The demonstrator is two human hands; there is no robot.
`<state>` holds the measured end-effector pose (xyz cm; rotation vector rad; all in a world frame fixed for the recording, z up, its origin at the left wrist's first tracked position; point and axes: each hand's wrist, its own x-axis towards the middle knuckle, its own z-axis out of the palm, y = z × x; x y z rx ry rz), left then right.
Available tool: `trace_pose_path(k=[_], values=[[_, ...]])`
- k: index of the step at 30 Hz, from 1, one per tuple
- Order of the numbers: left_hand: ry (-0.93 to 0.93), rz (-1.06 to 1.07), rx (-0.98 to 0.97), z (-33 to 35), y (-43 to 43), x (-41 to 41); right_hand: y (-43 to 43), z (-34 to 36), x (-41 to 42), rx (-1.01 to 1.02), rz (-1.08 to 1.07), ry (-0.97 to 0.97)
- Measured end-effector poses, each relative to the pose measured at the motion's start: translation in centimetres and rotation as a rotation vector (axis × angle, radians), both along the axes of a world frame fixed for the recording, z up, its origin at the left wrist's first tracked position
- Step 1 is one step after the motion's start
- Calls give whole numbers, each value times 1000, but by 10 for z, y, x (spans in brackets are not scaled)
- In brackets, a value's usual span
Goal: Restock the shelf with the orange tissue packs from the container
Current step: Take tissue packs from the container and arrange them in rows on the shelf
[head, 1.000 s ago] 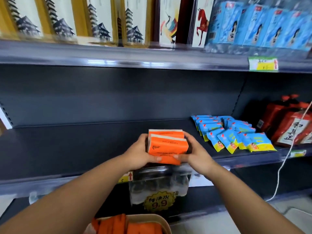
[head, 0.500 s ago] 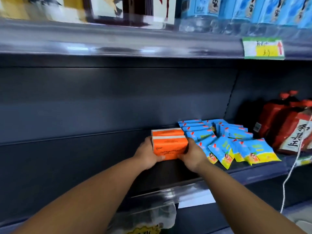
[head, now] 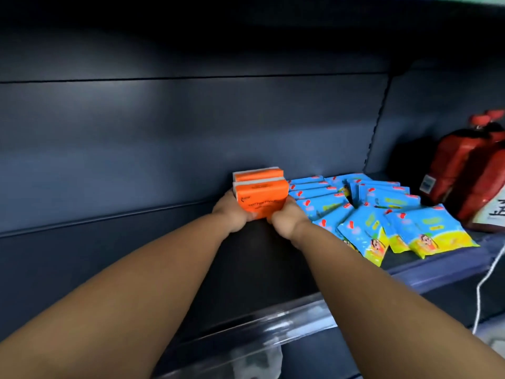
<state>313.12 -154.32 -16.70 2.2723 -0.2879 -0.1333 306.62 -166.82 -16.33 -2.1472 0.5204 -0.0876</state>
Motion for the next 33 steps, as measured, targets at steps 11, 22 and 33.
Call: trace_pose_path(k=[11, 22, 33], values=[[56, 156, 367, -9, -20, 18, 6, -7, 30, -42, -150, -18], [44, 194, 486, -7, -23, 6, 25, -6, 30, 85, -135, -42], [-62, 92, 486, 13, 18, -20, 19, -1, 1, 64, -47, -115]])
